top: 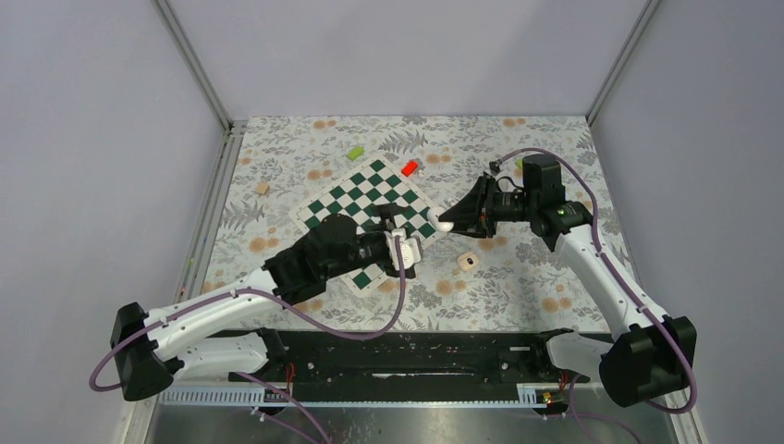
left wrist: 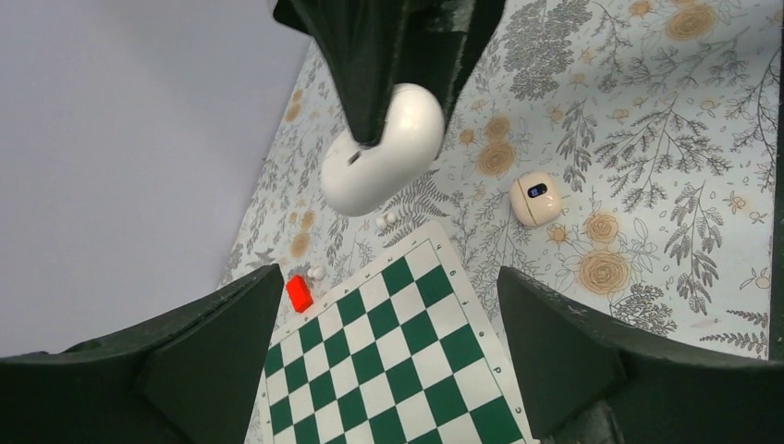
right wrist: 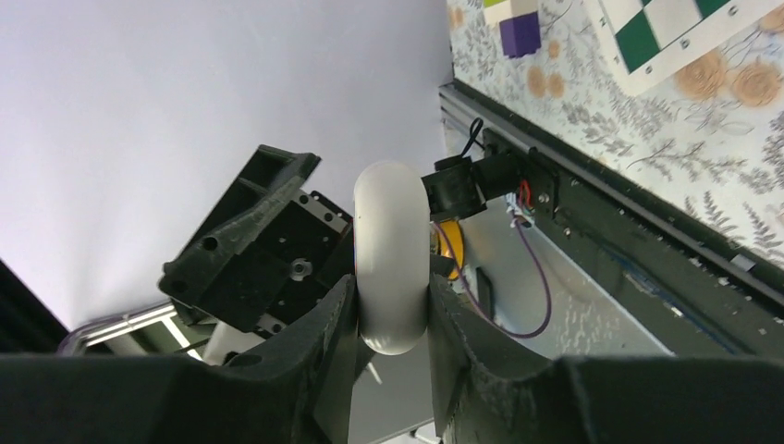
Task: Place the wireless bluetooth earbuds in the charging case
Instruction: Adjust the charging case.
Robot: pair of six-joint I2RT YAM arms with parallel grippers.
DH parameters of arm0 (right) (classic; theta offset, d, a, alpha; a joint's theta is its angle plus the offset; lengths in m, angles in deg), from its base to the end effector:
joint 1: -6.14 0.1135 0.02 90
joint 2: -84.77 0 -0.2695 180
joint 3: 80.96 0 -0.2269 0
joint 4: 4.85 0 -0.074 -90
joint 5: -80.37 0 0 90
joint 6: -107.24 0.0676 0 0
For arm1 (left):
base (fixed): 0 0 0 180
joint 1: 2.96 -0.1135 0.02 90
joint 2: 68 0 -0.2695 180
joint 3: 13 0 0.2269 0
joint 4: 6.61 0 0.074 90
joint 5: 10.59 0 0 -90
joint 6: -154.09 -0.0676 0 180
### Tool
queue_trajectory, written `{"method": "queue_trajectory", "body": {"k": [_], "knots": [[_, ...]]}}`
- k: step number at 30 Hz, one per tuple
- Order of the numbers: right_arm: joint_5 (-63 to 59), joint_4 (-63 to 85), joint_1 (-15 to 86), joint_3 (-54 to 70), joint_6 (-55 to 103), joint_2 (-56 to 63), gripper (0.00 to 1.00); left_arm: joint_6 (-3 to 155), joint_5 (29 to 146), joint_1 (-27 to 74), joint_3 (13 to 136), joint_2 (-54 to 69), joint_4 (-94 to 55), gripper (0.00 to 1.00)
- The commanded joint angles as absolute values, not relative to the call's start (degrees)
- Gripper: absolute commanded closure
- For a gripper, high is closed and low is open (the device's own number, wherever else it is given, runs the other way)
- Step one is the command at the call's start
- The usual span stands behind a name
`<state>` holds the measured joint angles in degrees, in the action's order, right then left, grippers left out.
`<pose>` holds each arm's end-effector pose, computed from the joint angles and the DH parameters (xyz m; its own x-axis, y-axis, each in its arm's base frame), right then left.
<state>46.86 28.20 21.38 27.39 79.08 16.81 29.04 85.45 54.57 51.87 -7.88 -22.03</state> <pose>0.2190 0.1181 0.3233 -0.9693 0.2404 -0.0509 0.0177 0.2749 0.9613 0.1286 -0.2153 0.3398 0.4323 0.3844 -0.8157 0.7894 0.2759 0.5484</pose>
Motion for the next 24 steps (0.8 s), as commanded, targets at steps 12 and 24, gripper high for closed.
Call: {"method": "queue_trajectory", "body": {"k": [12, 24], "knots": [[55.86, 23.41, 21.34, 31.59, 91.06, 19.27, 1.00, 23.39, 83.76, 58.82, 48.60, -7.58, -9.16, 0.18], [57.80, 7.01, 21.52, 37.30, 102.25, 20.27, 1.00, 20.95, 85.15, 59.25, 51.96, -3.98, -11.84, 0.27]]}}
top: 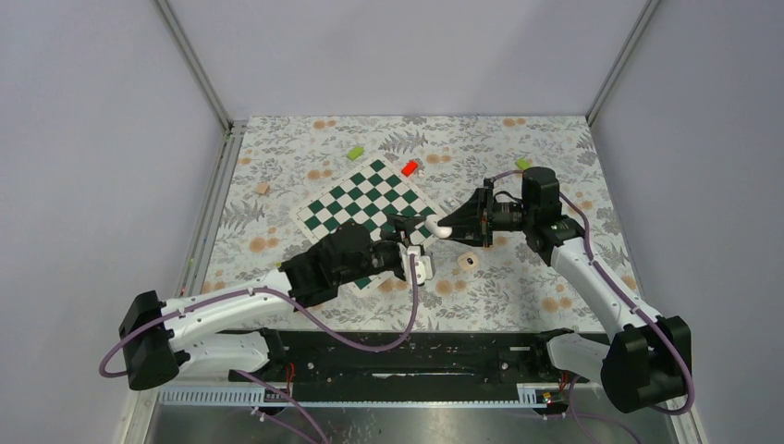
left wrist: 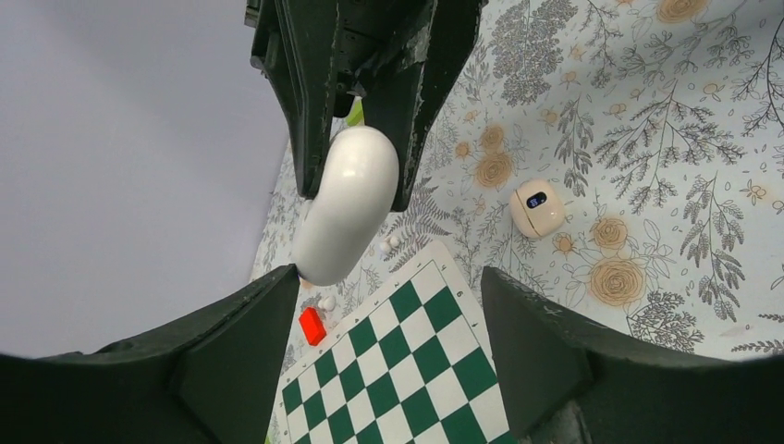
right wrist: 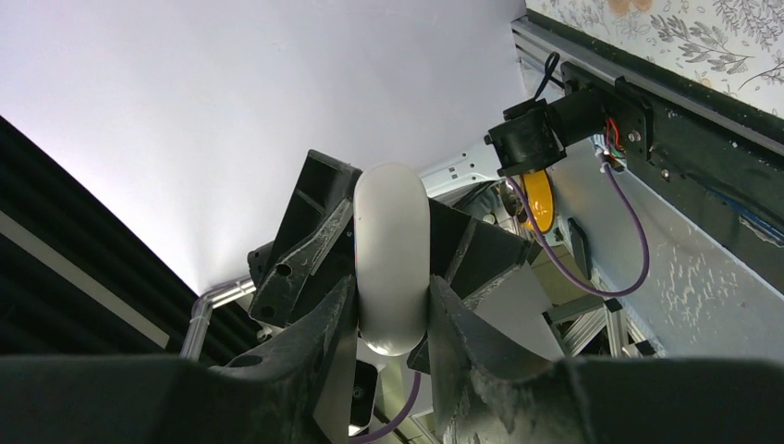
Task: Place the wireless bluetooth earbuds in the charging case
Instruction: Adjust the charging case.
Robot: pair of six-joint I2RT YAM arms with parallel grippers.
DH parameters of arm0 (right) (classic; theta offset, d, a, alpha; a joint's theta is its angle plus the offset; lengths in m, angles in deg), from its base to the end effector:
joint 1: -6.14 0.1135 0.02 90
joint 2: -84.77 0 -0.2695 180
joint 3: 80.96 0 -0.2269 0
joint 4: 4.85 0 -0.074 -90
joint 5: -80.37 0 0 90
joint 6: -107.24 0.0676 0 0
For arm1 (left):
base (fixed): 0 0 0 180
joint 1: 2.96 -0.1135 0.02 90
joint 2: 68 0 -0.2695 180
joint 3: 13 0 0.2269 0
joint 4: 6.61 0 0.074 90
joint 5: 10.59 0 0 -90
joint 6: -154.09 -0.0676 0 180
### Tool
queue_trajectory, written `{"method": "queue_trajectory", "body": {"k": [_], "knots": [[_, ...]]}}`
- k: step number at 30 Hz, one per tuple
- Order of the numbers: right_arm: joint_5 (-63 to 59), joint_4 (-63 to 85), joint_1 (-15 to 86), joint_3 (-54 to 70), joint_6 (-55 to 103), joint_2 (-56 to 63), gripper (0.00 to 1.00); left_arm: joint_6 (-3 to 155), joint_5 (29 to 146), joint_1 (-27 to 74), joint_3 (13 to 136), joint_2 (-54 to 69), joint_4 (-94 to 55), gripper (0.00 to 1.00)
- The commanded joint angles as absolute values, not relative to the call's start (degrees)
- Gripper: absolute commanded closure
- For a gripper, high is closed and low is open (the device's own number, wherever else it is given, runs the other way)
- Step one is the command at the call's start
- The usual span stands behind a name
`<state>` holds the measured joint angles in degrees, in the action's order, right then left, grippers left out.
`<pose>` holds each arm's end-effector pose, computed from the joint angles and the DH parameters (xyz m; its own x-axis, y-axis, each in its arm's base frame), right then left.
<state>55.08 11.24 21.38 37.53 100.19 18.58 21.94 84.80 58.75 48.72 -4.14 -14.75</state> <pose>0.2093 0.1204 0.3051 -0.9629 0.1771 0.2034 0.2257 0.1158 0.9673 0.1210 -0.2382 0.3217 0.5550 0.3785 -0.7407 0.7392 0.1840 0.6479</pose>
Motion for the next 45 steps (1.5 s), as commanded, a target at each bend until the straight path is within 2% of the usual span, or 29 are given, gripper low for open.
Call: {"method": "queue_trajectory", "body": {"k": [1, 10, 13, 15, 18, 24, 26, 29, 30, 31, 32, 33, 35, 37, 40, 45], "knots": [[57.93, 7.13, 21.63, 37.39, 102.27, 20.29, 1.00, 20.92, 84.93, 59.26, 52.17, -3.79, -11.66, 0.28], [58.98, 8.04, 21.78, 37.13, 101.44, 19.88, 1.00, 19.91, 83.28, 59.50, 53.22, -1.42, -8.96, 0.30], [59.04, 8.27, 21.78, 37.28, 101.05, 19.69, 1.00, 19.45, 82.49, 59.60, 52.97, -1.20, -7.57, 0.35], [59.03, 8.08, 21.80, 37.35, 100.96, 19.44, 1.00, 19.31, 82.60, 59.61, 53.25, -1.01, -7.82, 0.45], [59.25, 6.99, 21.78, 37.44, 101.45, 19.26, 1.00, 18.64, 82.76, 59.73, 53.83, -0.61, -9.17, 0.54], [59.55, 5.75, 21.83, 37.21, 102.36, 18.94, 1.00, 18.65, 82.22, 59.79, 53.67, 0.06, -9.14, 0.60], [59.64, 5.43, 21.80, 37.28, 102.60, 18.68, 1.00, 18.53, 81.63, 59.79, 53.73, 0.11, -9.02, 0.70], [59.63, 3.93, 21.83, 37.66, 103.67, 18.54, 1.00, 18.50, 80.21, 59.80, 54.23, 0.31, -9.16, 0.96], [59.72, 2.27, 21.83, 37.92, 104.86, 18.44, 1.00, 18.48, 79.74, 59.79, 54.42, 0.41, -9.19, 1.00], [59.94, -1.08, 21.79, 38.57, 107.05, 18.23, 0.96, 18.76, 78.86, 59.79, 54.44, 0.52, -8.96, 1.00], [60.12, -6.12, 21.83, 39.59, 110.54, 17.83, 0.86, 19.20, 77.35, 59.82, 54.52, 0.70, -8.62, 1.00], [59.99, -13.08, 21.79, 40.91, 114.08, 17.53, 0.70, 19.75, 76.34, 59.86, 54.76, 0.79, -8.68, 1.00], [59.78, -24.46, 21.78, 43.10, 120.72, 16.47, 0.49, 20.58, 76.32, 59.84, 55.12, 0.70, -9.71, 1.00], [59.82, -28.17, 21.79, 43.69, 122.20, 15.63, 0.43, 22.77, 76.94, 59.80, 55.15, 0.07, -10.29, 1.00], [59.22, -24.95, 21.79, 43.43, 119.17, 16.03, 0.37, 27.91, 77.83, 59.64, 54.98, -1.03, -11.53, 1.00], [58.19, -5.32, 21.46, 38.14, 103.72, 19.06, 0.35, 35.83, 83.44, 58.08, 56.71, -1.58, -20.11, 1.00]]}}
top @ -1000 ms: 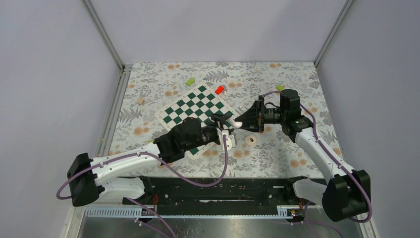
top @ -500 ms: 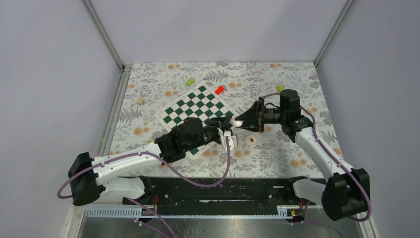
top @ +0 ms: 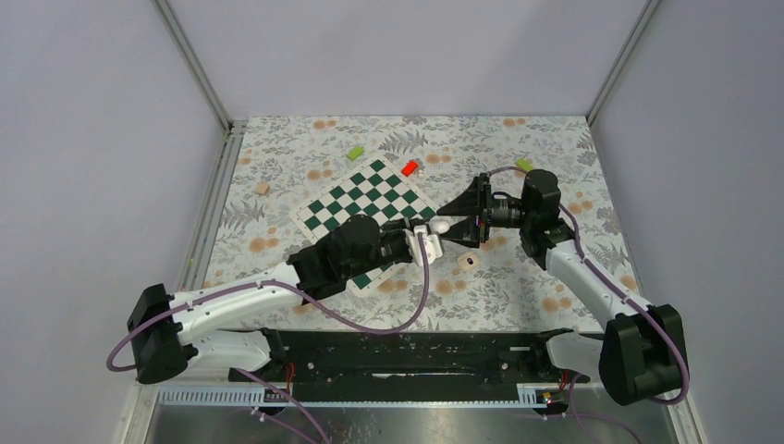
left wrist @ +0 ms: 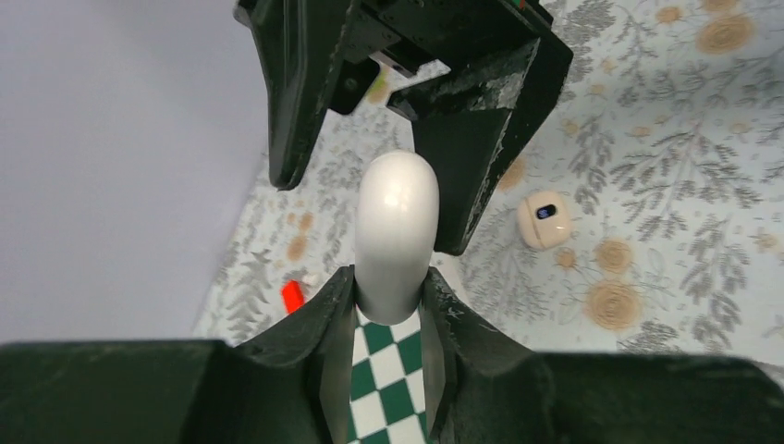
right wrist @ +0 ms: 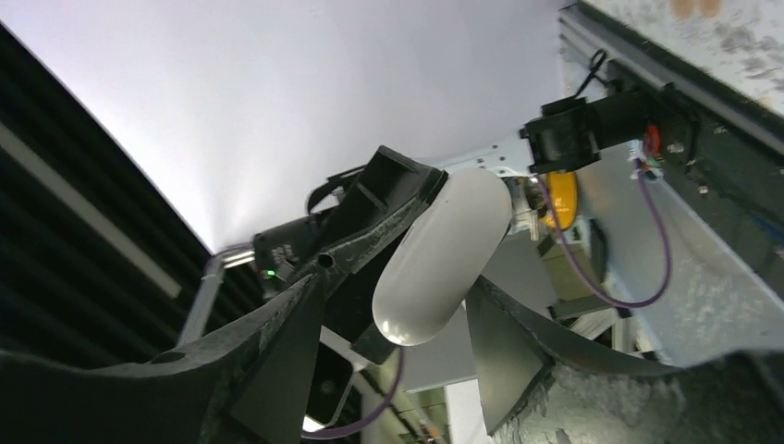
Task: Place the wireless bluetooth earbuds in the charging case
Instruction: Adjust the charging case.
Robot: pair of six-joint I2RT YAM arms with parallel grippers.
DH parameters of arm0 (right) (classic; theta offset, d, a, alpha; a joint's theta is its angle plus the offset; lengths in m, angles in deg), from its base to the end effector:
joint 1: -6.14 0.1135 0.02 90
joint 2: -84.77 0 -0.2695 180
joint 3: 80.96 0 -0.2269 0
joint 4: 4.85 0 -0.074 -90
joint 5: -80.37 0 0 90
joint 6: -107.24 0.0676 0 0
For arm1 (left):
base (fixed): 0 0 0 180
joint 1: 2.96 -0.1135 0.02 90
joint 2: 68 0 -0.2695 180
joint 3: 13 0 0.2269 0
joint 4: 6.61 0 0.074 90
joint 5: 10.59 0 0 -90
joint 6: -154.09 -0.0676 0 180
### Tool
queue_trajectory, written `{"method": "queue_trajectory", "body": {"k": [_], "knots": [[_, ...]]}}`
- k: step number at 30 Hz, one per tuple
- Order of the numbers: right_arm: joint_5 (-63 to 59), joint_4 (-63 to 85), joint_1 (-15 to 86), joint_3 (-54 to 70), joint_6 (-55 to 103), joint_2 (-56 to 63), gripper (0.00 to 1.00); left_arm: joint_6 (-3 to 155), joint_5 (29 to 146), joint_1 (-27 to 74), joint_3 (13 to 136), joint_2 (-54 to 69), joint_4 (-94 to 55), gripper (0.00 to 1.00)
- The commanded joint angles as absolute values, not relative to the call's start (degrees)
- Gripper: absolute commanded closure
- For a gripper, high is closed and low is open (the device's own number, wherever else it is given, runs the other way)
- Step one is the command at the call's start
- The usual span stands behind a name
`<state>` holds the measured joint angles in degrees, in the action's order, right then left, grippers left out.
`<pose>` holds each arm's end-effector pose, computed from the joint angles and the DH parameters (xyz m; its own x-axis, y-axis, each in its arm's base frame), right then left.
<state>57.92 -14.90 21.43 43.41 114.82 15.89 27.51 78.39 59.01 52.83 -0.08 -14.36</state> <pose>0.2183 0.1245 0.3073 -0.9751 0.1259 0.1828 0.1841 -0.0019 0.9829 0.1350 -0.2510 0.3308 0.4566 0.4104 -0.7894 0.7500 0.2998 0.5896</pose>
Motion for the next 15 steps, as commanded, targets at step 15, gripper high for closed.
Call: {"method": "queue_trajectory", "body": {"k": [15], "knots": [[58.26, 19.65, 16.42, 29.63, 84.55, 21.08, 0.34, 46.22, 87.01, 54.52, 61.84, -2.34, -27.09, 1.00]]}}
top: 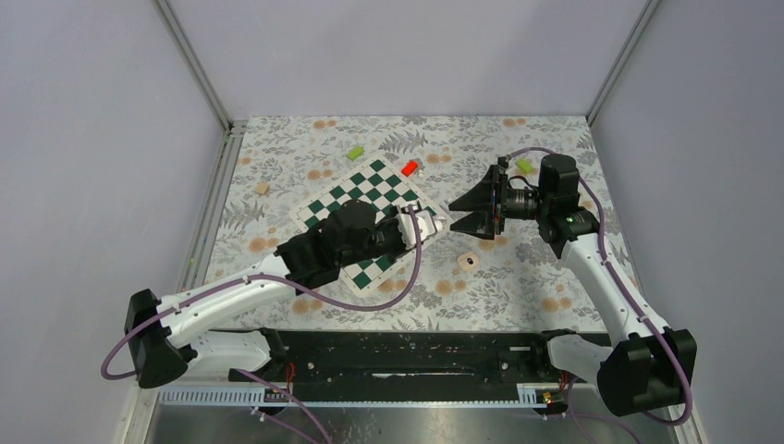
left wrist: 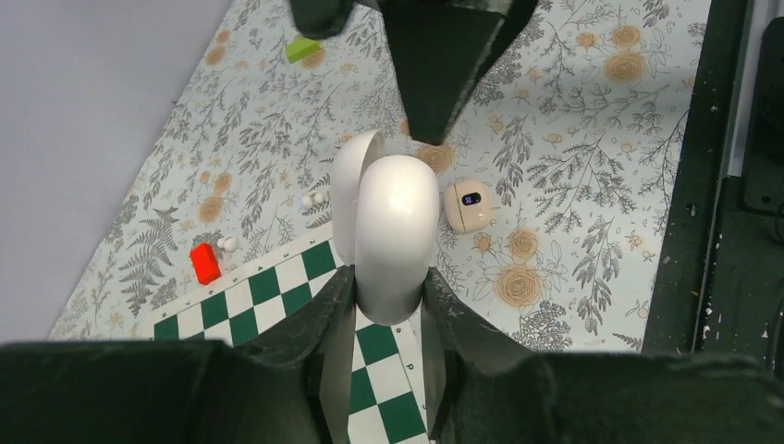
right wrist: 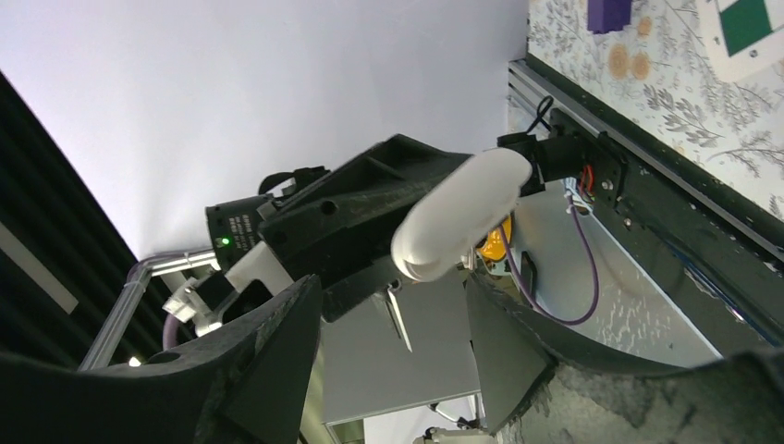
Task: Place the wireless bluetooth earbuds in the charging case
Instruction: Adjust the charging case.
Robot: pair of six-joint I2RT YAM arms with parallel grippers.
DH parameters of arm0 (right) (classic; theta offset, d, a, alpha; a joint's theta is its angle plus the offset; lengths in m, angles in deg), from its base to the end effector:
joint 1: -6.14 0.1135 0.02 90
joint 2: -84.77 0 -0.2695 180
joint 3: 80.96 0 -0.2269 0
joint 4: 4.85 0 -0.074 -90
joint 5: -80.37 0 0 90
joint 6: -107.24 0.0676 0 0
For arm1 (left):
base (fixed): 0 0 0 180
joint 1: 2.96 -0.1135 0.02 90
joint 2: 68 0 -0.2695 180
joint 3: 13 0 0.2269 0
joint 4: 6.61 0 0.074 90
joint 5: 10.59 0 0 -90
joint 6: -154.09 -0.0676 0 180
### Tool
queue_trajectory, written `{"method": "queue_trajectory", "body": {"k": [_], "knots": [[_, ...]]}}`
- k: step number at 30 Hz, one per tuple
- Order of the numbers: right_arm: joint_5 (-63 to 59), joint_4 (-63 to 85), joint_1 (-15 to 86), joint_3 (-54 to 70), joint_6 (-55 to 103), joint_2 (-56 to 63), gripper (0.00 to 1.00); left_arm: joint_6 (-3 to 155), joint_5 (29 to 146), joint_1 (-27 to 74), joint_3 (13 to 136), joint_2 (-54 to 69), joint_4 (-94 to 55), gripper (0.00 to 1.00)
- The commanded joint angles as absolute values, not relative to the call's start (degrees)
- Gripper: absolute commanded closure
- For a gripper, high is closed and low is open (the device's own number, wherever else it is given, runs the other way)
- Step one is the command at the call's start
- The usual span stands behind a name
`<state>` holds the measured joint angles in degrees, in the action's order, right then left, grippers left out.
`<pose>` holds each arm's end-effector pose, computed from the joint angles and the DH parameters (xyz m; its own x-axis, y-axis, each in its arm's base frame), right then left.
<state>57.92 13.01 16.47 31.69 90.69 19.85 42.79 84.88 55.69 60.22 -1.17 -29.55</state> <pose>0.2138 0.1025 0.3407 -0.9804 0.1934 -0.0389 -0.0183 0.1072 0.9941 0.1375 -0.2381 0.3463 0.1880 0.3864 -0.9030 0.8902 0.3214 0.3229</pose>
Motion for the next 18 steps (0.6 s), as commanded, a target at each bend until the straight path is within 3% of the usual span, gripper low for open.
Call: {"method": "queue_trajectory", "body": {"k": [1, 6, 12, 18], "knots": [[57.97, 20.78, 16.42, 29.34, 83.62, 21.17, 0.34, 46.43, 87.32, 54.37, 61.79, -2.38, -26.93, 1.00], [57.15, 26.16, 16.48, 27.10, 78.41, 21.57, 0.35, 50.98, 87.42, 52.20, 63.50, -1.60, -27.54, 1.00], [54.32, 32.23, 16.45, 25.01, 68.28, 23.82, 0.37, 67.40, 91.12, 45.94, 72.15, 2.60, -34.87, 1.00], [41.25, 36.58, 16.55, 23.26, 51.08, 30.89, 0.38, 86.22, 119.09, 31.83, 81.09, 11.36, -39.04, 1.00]]}}
